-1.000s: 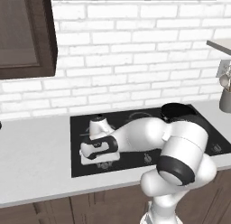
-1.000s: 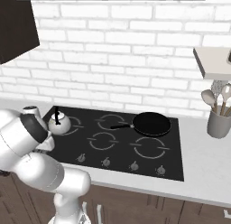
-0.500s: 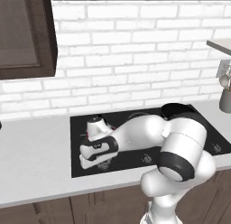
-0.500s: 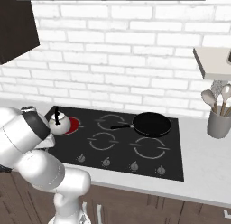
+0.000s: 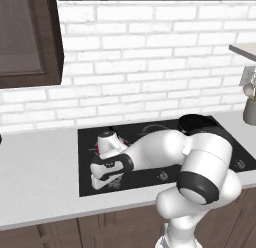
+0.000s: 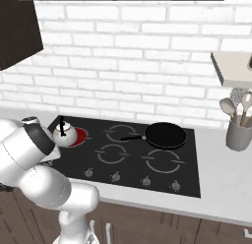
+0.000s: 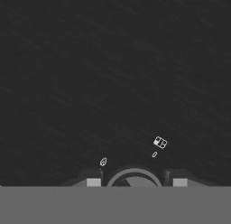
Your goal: Pick the kettle from the counter and place it on a stove burner. Then turn the burner on.
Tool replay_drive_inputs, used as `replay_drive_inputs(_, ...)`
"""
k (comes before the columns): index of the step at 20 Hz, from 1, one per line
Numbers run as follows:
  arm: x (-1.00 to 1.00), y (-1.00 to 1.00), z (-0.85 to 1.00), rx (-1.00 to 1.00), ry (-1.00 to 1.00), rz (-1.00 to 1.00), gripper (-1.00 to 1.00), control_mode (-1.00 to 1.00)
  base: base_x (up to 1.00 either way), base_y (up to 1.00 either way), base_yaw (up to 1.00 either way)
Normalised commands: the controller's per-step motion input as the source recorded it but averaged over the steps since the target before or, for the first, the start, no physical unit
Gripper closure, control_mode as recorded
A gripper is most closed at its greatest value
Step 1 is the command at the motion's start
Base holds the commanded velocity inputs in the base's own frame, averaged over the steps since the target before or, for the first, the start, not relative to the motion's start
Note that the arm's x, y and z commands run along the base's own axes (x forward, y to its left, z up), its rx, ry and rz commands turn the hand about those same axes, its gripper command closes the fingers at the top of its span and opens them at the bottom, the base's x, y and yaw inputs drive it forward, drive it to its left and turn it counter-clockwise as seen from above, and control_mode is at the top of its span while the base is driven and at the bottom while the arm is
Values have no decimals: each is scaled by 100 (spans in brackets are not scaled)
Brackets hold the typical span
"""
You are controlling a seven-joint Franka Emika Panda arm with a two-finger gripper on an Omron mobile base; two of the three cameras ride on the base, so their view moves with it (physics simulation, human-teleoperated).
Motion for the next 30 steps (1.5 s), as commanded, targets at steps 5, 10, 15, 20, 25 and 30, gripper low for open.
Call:
replay_drive_inputs(5, -1, 0, 0, 0, 0, 1, -100, -100, 0, 0, 0)
replay_drive_inputs(10, -3, 0, 21, 0, -4, 2, -100, -100, 0, 0, 0)
replay_drive_inputs(15, -10, 0, 43, 0, -14, 2, -100, -100, 0, 0, 0)
replay_drive_inputs(20, -20, 0, 49, 0, -17, 1, -100, -100, 0, 0, 0)
replay_drive_inputs(25, -35, 0, 36, 0, -26, 0, -100, -100, 0, 0, 0)
replay_drive_inputs(30, -47, 0, 43, 0, -39, 0, -100, -100, 0, 0, 0)
